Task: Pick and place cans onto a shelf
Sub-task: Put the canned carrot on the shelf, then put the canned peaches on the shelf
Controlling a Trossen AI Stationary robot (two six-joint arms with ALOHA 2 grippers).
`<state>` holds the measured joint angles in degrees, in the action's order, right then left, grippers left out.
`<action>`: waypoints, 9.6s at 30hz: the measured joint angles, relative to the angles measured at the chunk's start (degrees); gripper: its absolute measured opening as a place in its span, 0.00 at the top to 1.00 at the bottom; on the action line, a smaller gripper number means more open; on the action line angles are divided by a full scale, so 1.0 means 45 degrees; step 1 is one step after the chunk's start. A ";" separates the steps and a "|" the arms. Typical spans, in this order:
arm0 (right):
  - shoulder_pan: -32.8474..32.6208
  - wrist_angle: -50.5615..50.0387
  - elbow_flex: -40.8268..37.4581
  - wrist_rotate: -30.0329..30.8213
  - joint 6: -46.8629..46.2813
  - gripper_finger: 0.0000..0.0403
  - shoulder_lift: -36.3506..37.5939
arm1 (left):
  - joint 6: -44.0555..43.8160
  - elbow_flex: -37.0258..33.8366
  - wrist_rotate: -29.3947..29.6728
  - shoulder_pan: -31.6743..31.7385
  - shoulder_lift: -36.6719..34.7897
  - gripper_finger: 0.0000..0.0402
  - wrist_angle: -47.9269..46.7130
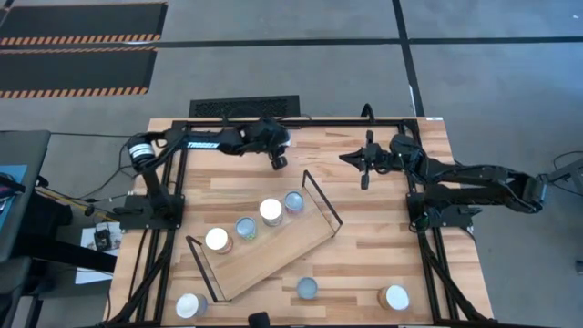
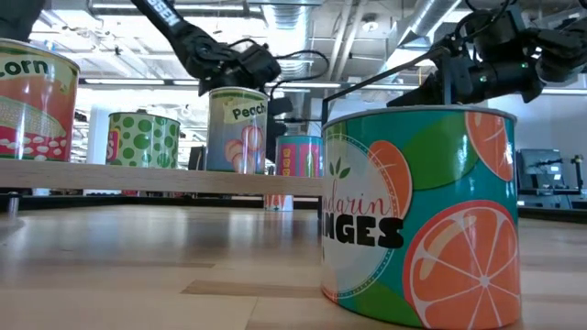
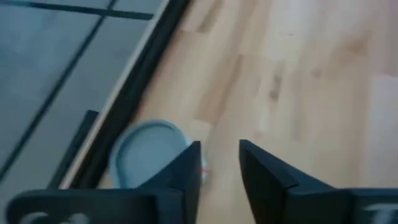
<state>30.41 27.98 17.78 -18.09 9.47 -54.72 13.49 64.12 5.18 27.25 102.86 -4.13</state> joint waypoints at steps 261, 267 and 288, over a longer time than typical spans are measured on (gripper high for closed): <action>0.0278 -0.0221 0.0000 0.0699 0.0671 0.98 -0.0005 | -0.5505 0.6973 0.3464 -1.2130 -0.1610 1.00 -1.0977; 0.0278 -0.0217 0.0000 0.0699 0.0668 0.98 -0.0003 | -0.5371 0.5820 0.3247 -1.1702 -0.1581 1.00 -0.9824; 0.0278 -0.0226 0.0005 0.0697 0.0574 0.98 -0.0002 | -0.6489 0.5610 0.3233 -1.1478 -0.0105 1.00 -1.0166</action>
<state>31.66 26.96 17.80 -14.95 12.05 -54.73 -15.71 89.36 19.73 -24.40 102.39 -49.88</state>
